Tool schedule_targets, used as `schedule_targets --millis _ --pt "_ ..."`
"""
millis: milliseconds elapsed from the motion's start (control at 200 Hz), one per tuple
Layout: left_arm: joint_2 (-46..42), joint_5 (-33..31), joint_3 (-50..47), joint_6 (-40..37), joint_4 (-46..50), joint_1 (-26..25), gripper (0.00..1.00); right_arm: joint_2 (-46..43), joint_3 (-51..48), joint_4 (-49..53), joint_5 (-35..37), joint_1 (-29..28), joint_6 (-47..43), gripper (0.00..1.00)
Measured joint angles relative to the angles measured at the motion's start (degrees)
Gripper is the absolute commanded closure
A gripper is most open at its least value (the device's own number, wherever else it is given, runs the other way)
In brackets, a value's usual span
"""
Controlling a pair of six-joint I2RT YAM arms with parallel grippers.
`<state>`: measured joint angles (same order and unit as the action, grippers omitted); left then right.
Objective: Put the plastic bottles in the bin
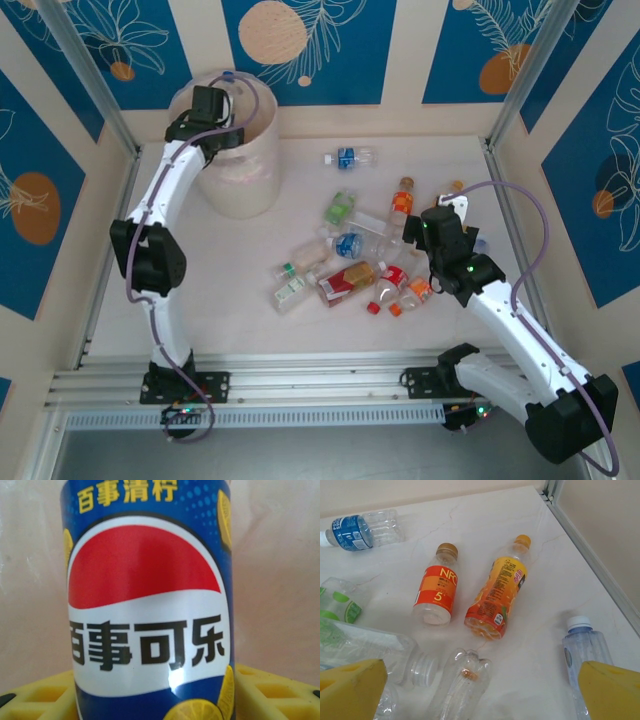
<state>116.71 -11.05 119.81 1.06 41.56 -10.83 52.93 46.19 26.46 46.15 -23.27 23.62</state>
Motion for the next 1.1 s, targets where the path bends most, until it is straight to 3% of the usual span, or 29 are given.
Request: schedule_targets --millis 135,270,760,1100 --pt "1.7 0.2 3.23 -0.07 3.78 0.09 0.39 0.0 0.0 -0.02 0.13 0.0 -0.02 0.01" --pt "2.12 0.55 4.44 -0.72 6.56 0.13 0.22 0.0 0.0 -0.02 0.2 -0.04 -0.02 0.01" --pt "2.27 1.62 4.85 -1.03 7.61 0.59 0.27 -0.79 0.0 -0.15 0.2 -0.04 -0.02 0.01" --pt "2.19 1.92 8.46 0.92 10.56 0.59 0.15 -2.14 0.0 -0.15 0.17 -0.04 -0.02 0.01"
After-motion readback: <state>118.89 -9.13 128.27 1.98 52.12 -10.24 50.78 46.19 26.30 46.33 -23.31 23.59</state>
